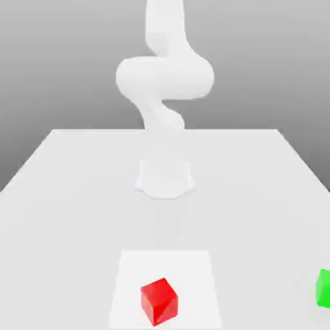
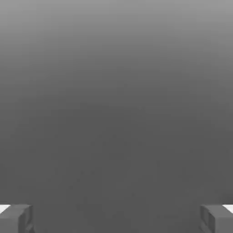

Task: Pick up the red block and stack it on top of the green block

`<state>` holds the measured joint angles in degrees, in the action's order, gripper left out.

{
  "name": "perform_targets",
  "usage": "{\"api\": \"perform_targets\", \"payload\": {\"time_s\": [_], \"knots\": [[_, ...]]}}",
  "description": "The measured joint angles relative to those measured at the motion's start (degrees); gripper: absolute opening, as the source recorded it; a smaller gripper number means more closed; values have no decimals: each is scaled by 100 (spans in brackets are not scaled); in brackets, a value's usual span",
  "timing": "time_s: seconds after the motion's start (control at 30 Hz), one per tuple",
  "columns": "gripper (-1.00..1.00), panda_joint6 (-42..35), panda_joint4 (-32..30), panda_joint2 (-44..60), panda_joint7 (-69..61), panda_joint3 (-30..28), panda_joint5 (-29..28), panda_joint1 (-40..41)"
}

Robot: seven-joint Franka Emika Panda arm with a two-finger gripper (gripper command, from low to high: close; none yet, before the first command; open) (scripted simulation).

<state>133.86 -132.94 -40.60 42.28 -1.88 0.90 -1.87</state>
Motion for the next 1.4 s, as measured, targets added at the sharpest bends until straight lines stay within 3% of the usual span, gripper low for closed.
{"api": "perform_targets", "payload": {"time_s": [0.47,0.8,0.97,1.0,1.23,1.4], "knots": [[0,1164,-647,2958,-2058,-717,591,-720],[0,2033,-1105,4969,-3065,-782,410,-734],[0,2827,-1004,5996,-3370,-541,687,-550],[-100,2940,-984,6133,-3408,-489,737,-509],[-100,2930,-984,6130,-3397,-489,722,-506],[-100,2183,-1116,5243,-3126,-681,345,-659]]}}
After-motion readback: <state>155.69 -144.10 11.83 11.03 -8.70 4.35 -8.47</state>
